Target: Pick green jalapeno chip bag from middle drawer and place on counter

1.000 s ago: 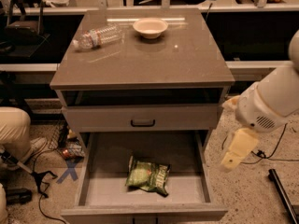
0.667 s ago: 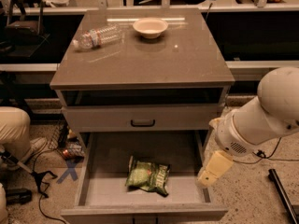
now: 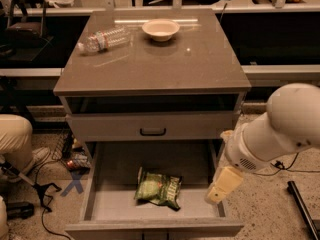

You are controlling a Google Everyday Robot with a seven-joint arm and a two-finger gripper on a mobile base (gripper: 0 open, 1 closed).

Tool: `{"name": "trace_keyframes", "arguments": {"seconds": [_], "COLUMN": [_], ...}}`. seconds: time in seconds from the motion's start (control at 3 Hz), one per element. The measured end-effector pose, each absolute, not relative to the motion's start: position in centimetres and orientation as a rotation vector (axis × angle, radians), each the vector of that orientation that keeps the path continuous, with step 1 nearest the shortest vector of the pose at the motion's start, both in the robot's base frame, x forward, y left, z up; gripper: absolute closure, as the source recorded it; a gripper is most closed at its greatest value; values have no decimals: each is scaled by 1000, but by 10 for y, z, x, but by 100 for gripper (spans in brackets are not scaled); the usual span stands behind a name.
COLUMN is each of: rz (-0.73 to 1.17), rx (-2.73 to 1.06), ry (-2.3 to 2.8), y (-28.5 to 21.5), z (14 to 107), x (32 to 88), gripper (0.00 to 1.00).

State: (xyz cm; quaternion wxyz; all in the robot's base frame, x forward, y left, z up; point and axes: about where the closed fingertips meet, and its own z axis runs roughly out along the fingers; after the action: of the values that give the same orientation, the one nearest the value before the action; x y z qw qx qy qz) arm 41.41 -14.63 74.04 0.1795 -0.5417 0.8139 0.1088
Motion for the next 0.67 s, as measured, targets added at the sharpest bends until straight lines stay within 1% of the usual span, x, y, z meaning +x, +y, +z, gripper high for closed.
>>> {"name": "trace_keyframes", "arguments": {"seconds": [0.33,0.67], "rz": [263,281], "rx": [-1551,-1547], "ry": [2262,2202], "y": [-125,-98], "z": [694,654], "x": [423,442], "gripper": [0,0]}}
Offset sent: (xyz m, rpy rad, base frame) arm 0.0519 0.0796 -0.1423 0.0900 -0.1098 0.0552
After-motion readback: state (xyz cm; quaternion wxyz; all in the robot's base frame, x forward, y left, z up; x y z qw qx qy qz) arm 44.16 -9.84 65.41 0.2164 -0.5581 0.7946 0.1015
